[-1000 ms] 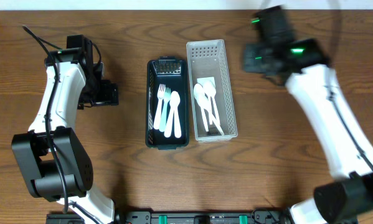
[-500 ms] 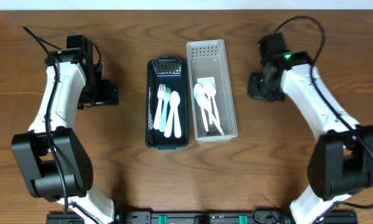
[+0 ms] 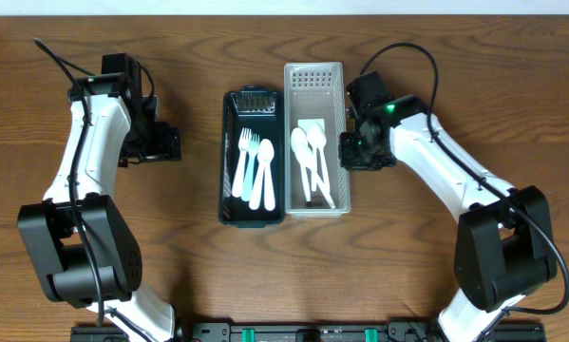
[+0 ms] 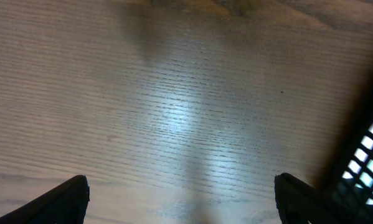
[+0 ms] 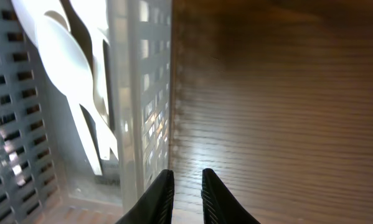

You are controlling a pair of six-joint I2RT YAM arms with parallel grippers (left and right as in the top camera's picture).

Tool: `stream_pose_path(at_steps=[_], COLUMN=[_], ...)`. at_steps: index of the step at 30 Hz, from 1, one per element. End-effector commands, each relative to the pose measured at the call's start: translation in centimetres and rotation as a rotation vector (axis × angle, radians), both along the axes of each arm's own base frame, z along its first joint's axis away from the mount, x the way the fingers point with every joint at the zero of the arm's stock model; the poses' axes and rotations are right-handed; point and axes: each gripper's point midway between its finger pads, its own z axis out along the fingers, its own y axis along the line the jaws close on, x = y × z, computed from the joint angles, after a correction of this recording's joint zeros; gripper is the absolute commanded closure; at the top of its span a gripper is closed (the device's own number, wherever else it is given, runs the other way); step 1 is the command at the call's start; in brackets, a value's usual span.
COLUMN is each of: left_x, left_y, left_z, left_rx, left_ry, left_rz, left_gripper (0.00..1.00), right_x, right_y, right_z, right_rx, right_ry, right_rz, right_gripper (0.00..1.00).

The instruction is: Pack container

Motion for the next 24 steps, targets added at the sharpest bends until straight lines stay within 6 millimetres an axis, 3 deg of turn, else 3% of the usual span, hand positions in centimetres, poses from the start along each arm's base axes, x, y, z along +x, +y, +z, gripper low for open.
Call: stream_pose_path(at_steps=[1,4,6,13,17,20,22,23,24], left_x=[-0.1,-0.1,-0.2,0.3,0.5,1.0,1.7,2.2,2.9], left_y=[0.2,0.2,0.2,-0.2,-1.5,-2.9,-3.8,-4.0,-4.3], left_z=[0.0,0.0,0.0,0.9,3.0,5.6,8.4,9.6,11.1], left_rx=[0.004,0.004,0.004,0.009,0.016,0.026,0.045,0.056,0.061], left_ry=[0.006,0.006,0.007,-0.032,-0.097,-0.193,-0.307,-0.365,-0.436], left_rz=[-0.007,-0.007,-0.007,-0.021,-0.071,-0.137,-0.176,-0.181,-0.186], left_gripper=[0.12,0.12,0.12,0.12,0.12,0.12,0.11,0.04,0.01], right_x=[-0.7,-0.6,-0.1,4.3,7.0,8.7,10.3,11.2,12.6], right_y=[1.4,1.4,0.3,-7.1,-10.8,-12.2,-12.3,-12.3,-12.2], right_z=[0.0,0.0,0.0,1.1,2.4,4.1,6.3,7.4,9.1], right_rx=[0.015,0.009,-0.028,-0.213,-0.312,-0.342,-0.319,-0.306,-0.283], right_ry=[0.003,-0.002,-0.014,-0.144,-0.246,-0.33,-0.43,-0.484,-0.567], right_rz=[0.043,0.039,0.009,-0.126,-0.155,-0.2,-0.226,-0.23,-0.245], right_gripper=[0.81,0.81,0.8,0.78,0.78,0.74,0.36,0.23,0.01])
